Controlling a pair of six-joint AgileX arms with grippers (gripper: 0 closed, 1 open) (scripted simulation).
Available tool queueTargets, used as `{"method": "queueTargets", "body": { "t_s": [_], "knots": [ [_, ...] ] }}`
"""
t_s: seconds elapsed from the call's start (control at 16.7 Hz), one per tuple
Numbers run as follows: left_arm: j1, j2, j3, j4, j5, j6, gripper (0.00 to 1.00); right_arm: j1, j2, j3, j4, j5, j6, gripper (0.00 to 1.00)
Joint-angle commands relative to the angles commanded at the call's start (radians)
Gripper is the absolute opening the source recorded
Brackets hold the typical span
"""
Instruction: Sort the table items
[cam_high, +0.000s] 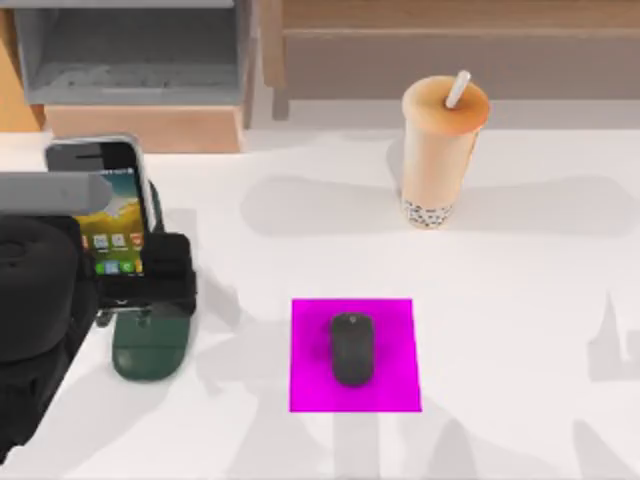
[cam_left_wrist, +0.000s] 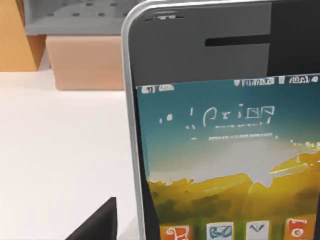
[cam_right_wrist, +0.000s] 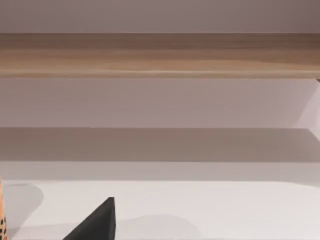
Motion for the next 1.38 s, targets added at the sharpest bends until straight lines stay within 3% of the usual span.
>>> {"method": "queueTargets", "body": {
  "t_s": [0.18,0.36,1.08,1.38],
  "knots": [
    [0.014,-0.007,-0.002,0.004,0.011,0.006,1.0,0.0,0.0,0.0,0.0,0.0,0.0,1.0],
    [0.082,-0.097,-0.051,0.016,0.072,0.037,1.0,0.0,0.0,0.0,0.0,0.0,0.0,1.0],
    [0.624,-0.817,-0.427,0.105,0.514,0.28,1.0,0.0,0.0,0.0,0.0,0.0,0.0,1.0],
    [0.666,-0.859,-0.457,0.112,0.549,0.299,1.0,0.0,0.0,0.0,0.0,0.0,0.0,1.0]
  ]
}}
